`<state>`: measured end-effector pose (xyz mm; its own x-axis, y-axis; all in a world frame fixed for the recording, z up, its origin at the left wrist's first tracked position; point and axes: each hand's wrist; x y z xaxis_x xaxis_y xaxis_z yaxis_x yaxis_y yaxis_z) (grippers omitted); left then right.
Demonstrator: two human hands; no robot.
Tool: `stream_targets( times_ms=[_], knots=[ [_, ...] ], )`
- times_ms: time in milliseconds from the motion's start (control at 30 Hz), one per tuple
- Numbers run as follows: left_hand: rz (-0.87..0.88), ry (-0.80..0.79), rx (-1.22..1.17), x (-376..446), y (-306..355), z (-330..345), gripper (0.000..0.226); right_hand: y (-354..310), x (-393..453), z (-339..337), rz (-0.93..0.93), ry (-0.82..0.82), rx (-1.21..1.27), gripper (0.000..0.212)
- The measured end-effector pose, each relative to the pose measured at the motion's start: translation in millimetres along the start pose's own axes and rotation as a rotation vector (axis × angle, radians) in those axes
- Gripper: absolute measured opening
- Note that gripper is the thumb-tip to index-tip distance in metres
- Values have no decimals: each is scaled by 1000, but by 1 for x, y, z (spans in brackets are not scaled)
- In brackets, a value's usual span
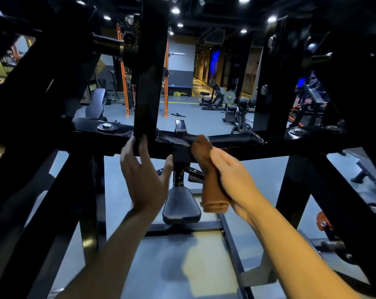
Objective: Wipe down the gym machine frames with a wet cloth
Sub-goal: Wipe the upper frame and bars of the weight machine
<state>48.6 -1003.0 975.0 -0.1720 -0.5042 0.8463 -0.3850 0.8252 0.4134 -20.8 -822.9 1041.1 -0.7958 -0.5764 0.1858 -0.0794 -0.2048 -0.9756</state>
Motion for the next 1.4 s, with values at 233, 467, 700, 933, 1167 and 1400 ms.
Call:
stream_targets(
  times_ms=[233,467,700,933,1167,1400],
  knots=[
    [-233,-505,-343,-55,40,-14,17,39,-39,-33,548,133,528,56],
    [-643,-1024,-730,-57,85,-46,39,40,-49,-17,291,132,448,39],
    [-1005,-1048,-976,-48,70,-55,24,39,-51,-35,64,82,-58,49],
    [-970,-1287,-1095,-28,66,-68,38,20,-36,-43,109,-196,-281,50],
    [-687,-1606,-876,-15,48,-75,45,17,-24,-47,98,-136,-209,58],
    [-516,-1311,-561,-15,46,-56,29,36,-27,-43,-22,4,-421,49]
  ],
)
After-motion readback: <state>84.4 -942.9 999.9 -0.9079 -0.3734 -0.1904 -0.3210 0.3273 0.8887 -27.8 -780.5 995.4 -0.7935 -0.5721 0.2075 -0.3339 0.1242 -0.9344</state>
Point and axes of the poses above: each hand's wrist, its own x-axis towards the middle knuckle, its own z-axis out of the palm, y = z × x, and after that the axes turned 7 degrees about x, right-handed
